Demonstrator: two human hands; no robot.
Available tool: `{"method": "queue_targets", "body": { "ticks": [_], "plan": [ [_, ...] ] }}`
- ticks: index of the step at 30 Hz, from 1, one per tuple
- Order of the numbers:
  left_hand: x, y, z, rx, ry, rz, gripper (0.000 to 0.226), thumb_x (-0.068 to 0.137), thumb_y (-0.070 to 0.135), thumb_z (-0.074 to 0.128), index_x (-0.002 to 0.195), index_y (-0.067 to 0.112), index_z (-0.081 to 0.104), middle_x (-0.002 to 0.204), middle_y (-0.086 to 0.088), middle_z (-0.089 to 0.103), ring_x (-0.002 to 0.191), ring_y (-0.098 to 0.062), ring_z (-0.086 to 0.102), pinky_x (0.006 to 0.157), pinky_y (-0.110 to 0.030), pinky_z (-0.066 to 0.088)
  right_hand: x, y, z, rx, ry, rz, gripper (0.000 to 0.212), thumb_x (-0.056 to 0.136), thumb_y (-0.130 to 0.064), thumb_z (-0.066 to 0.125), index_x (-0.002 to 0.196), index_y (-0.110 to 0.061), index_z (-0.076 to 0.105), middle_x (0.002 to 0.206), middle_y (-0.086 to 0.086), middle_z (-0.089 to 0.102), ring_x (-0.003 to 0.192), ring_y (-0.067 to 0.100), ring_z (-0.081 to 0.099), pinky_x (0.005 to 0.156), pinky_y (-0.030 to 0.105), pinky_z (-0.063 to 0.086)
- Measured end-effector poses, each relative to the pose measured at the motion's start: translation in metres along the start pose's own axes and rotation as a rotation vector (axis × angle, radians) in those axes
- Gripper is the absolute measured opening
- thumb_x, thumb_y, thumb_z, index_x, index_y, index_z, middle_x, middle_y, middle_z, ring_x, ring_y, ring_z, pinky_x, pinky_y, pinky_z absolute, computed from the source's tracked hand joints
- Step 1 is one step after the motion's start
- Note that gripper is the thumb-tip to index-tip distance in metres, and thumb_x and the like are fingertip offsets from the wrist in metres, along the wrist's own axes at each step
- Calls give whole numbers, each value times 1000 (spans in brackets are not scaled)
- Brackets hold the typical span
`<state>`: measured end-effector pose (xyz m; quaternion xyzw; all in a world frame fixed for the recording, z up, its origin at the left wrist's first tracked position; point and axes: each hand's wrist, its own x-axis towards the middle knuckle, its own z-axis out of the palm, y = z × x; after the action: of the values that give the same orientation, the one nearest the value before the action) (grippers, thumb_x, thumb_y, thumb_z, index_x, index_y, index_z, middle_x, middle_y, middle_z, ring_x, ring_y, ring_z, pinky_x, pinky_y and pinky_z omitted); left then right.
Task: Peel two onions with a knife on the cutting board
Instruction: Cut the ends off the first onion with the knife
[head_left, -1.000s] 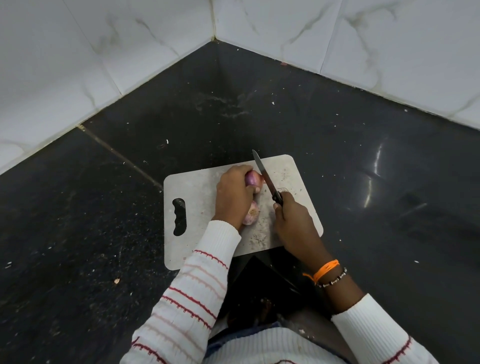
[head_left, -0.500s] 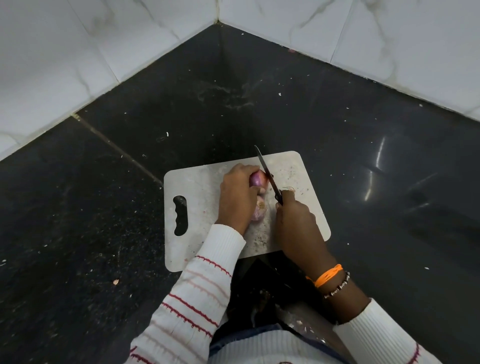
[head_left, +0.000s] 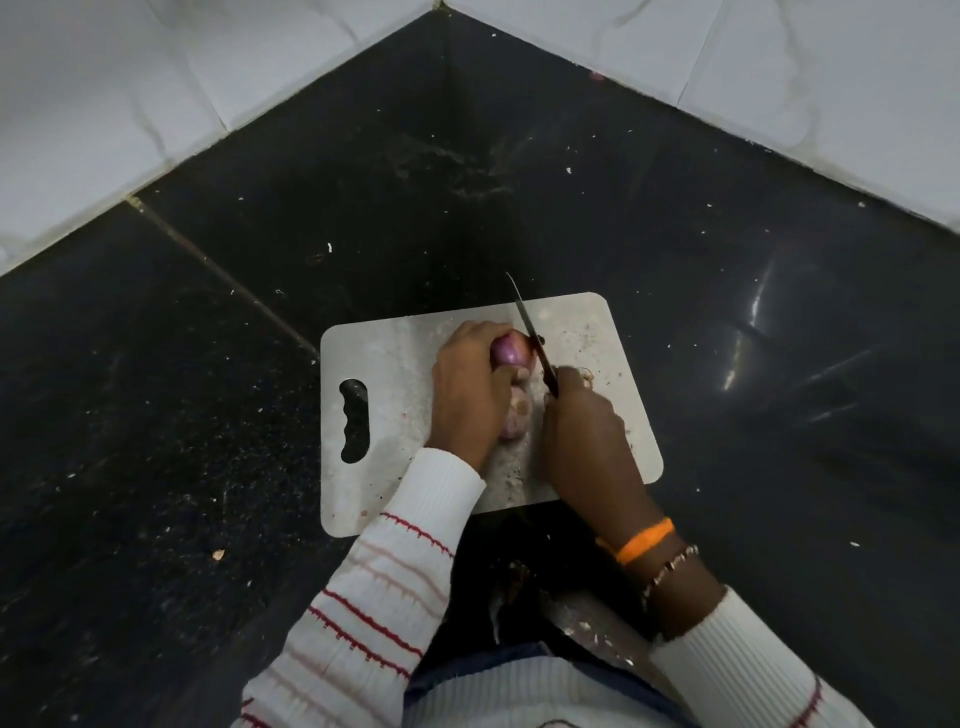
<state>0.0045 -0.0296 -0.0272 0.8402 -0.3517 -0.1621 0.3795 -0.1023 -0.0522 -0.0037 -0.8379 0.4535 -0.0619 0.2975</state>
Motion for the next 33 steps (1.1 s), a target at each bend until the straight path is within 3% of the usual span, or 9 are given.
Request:
{"method": "queue_targets", "body": {
  "ticks": [7, 11, 15, 19, 28, 33],
  "plan": [
    [-2, 3, 1, 8, 2, 37, 35, 84, 3, 65, 118, 10, 63, 120, -6, 61, 108, -16, 54, 87, -11, 33, 3, -1, 3, -75, 1, 11, 22, 92, -4, 35, 113, -8, 40, 105, 14, 57, 97, 38, 56, 68, 32, 29],
    [-5, 6, 2, 17, -5, 62, 34, 84, 3, 65, 117, 9, 63, 118, -7, 61, 105, -15, 54, 78, 1, 29, 2, 3, 3, -67, -17, 47, 26, 93, -3, 33, 117, -8, 42, 105, 16, 58, 97, 38, 56, 68, 31, 31],
    [-3, 3, 3, 3, -1, 51, 35, 82, 4, 68, 117, 9, 63, 118, -7, 61, 105, -15, 53, 86, -10, 33, 8, 3, 6, 9, 5, 47, 21, 93, -4, 36, 112, -7, 43, 104, 16, 58, 95, 38, 55, 68, 30, 30],
    [-2, -1, 3, -49, 20, -8, 37, 80, 3, 70, 116, 10, 63, 119, -5, 61, 106, -13, 53, 79, -2, 29, -1, 6, 10, 40, -2, 53, 21, 93, -2, 35, 112, -7, 42, 98, 16, 60, 91, 37, 57, 67, 30, 31],
    [-1, -4, 5, -89, 27, -32, 38, 78, 5, 72, 115, 11, 64, 118, -4, 61, 108, -17, 56, 91, -19, 39, 8, 17, 27, -86, 29, 37, 22, 91, -3, 36, 112, -9, 39, 105, 15, 58, 94, 40, 57, 68, 36, 34],
    [-1, -13, 0, -187, 19, -84, 36, 77, 7, 75, 108, 17, 61, 112, -2, 62, 103, -17, 58, 92, -33, 52, 25, 23, 16, 23, 98, 48, 22, 95, -8, 38, 115, -5, 47, 104, 19, 61, 94, 36, 56, 69, 32, 34]
  ]
}}
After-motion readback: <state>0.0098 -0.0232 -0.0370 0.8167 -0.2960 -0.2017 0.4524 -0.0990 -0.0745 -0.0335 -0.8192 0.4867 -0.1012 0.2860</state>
